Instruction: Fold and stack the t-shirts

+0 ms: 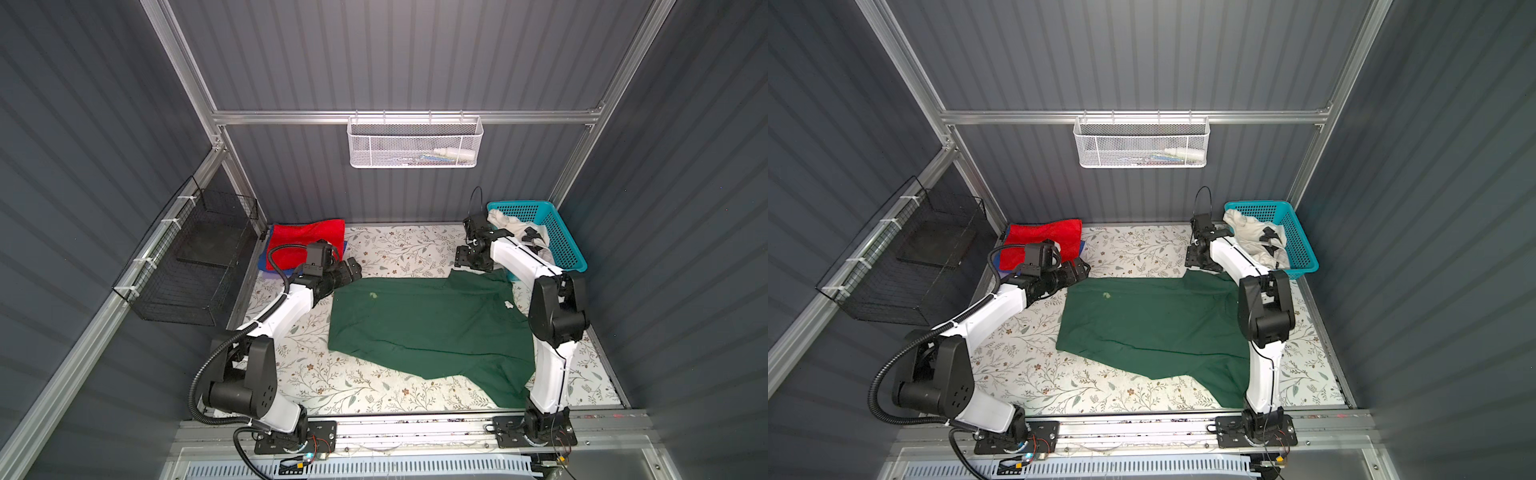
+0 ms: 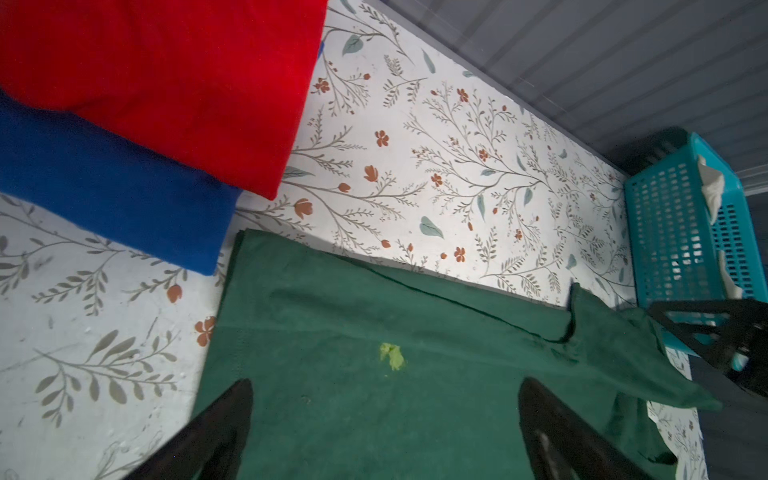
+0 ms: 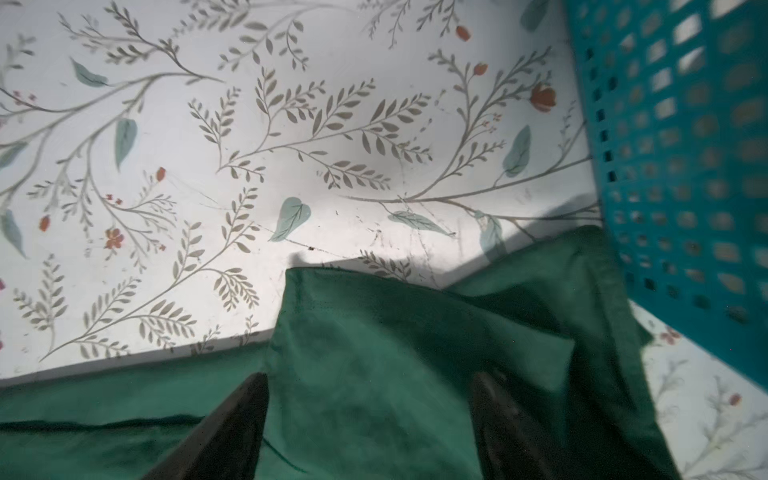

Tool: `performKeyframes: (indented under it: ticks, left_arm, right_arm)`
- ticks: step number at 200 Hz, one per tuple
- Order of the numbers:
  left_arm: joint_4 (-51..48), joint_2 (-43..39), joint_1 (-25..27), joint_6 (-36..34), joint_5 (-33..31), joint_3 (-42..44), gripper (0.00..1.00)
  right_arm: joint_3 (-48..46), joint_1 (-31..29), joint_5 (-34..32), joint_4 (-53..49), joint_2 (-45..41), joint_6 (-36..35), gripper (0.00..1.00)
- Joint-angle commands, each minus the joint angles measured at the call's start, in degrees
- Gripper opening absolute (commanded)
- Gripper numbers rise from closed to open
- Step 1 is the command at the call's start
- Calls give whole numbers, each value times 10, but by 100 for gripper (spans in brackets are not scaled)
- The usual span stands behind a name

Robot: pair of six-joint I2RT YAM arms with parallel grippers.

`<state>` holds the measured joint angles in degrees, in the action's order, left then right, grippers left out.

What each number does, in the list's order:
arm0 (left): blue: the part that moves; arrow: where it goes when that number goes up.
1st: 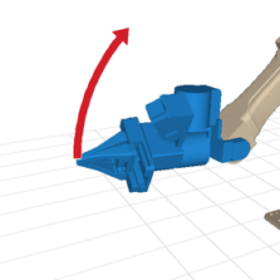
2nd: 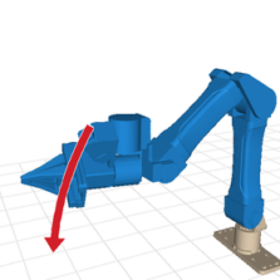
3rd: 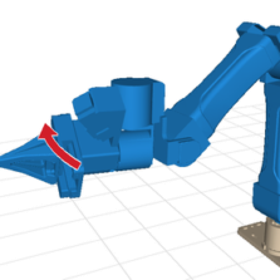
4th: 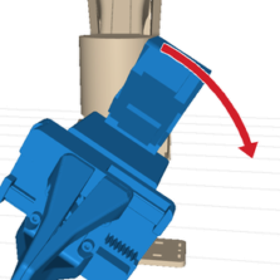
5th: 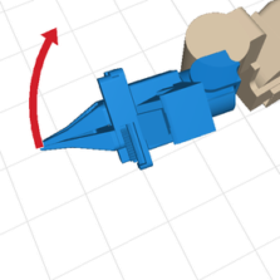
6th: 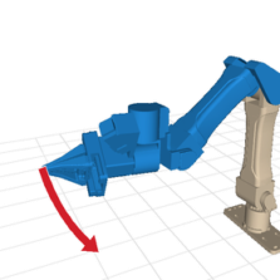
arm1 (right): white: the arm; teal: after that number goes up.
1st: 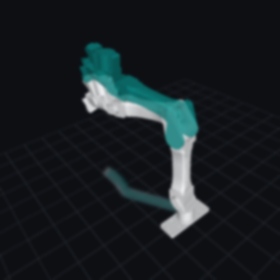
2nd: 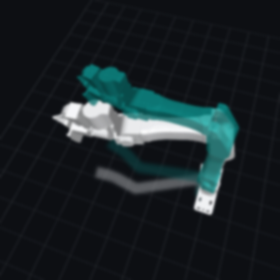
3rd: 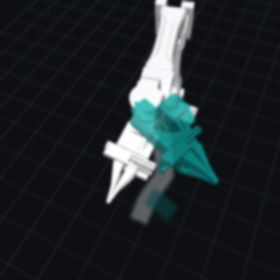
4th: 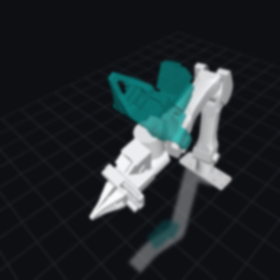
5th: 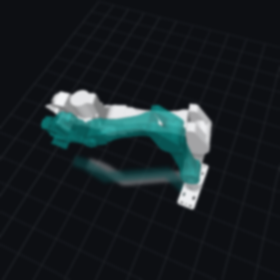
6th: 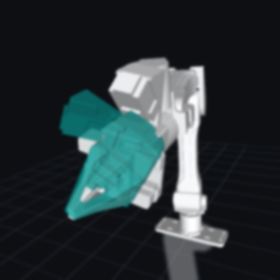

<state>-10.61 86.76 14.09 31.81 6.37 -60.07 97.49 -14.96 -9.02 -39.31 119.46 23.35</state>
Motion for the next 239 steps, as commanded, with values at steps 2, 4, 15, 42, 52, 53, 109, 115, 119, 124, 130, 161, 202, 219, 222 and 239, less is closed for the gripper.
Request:
performKeyframes:
  ticks: [2, 4, 15, 42, 52, 53, 109, 115, 119, 124, 130, 161, 202, 219, 222, 239]
  left_arm:
    - [-8, -20, 2, 11, 12, 16, 100]
    - [-8, -19, 2, 12, 13, 16, 100]
    - [-4, -17, 5, 17, 19, 18, 100]
    - [9, -9, 17, 27, 21, 21, 100]
    - [12, -5, 19, 29, 22, 21, 100]
    - [12, -4, 20, 30, 22, 21, 100]
    - [-4, 8, 21, 16, 20, 7, 100]
    - [-4, 9, 21, 14, 18, 7, 100]
    - [-4, 10, 21, 14, 19, 7, 100]
    - [-3, 11, 21, 14, 19, 7, 100]
    - [-5, 14, 21, 15, 19, 5, 100]
    - [-7, 23, 21, 15, 20, 3, 100]
    - [-18, 23, 21, 10, 14, 0, 100]
    - [-20, 19, 21, 8, 11, 0, 100]
    - [-20, 18, 21, 8, 11, 0, 100]
    - [-21, 12, 21, 8, 7, 2, 100]
  right_arm:
    - [26, -7, 26, -17, 32, 1, 76]
    - [30, -8, 29, -17, 35, 1, 76]
    - [48, -14, 42, -24, 56, 0, 75]
    - [85, -31, 14, -44, 94, -1, 74]
    - [92, -33, 17, -44, 103, -2, 74]
    - [93, -33, 17, -44, 104, -2, 74]
    - [170, -35, -46, -113, 168, -10, 63]
    - [170, -36, -51, -113, 169, -10, 62]
    - [171, -36, -53, -113, 171, -12, 61]
    - [170, -36, -55, -112, 171, -13, 59]
    - [171, -36, -56, -111, 172, -16, 58]
    - [186, -36, -60, -122, 185, -22, 37]
    - [193, -36, -73, -127, 178, -28, 14]
    - [172, -41, -90, -125, 151, -26, 12]
    - [163, -43, -93, -123, 143, -27, 12]
    - [106, -51, -100, -106, 91, -21, 12]
